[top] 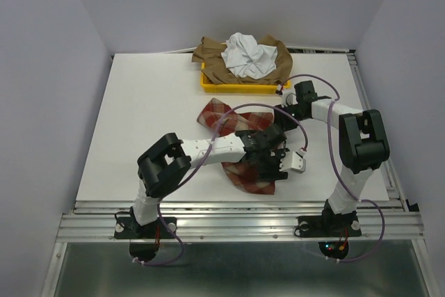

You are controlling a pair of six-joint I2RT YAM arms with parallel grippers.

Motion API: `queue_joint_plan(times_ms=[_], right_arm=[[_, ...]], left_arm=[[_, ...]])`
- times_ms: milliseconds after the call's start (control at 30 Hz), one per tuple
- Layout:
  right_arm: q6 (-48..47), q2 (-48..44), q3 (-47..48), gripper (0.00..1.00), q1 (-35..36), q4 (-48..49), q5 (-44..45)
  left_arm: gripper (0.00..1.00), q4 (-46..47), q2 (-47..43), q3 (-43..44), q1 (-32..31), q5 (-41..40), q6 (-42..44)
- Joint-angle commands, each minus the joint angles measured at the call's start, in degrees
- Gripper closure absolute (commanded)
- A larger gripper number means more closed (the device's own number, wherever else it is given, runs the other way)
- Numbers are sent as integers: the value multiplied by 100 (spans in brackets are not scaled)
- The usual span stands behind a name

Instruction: Fold and stack the skirts

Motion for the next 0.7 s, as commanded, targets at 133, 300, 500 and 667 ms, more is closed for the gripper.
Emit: queue_joint_plan(times_ms=[133,300,500,667], right_arm=[[-71,253,-60,59,-93,6,80],[-63,262,-87,59,-93,6,71],[-168,288,-183,69,-93,-38,159],[-291,341,-315,95,-93,-64,316]], left_arm=[[38,-75,445,114,-167,-259,-94],[41,-127,797,158,-219,-601,-112],[94,-250,527,70,-264,-884,-252],[100,-285,-782,-158,-1,-509,-656]])
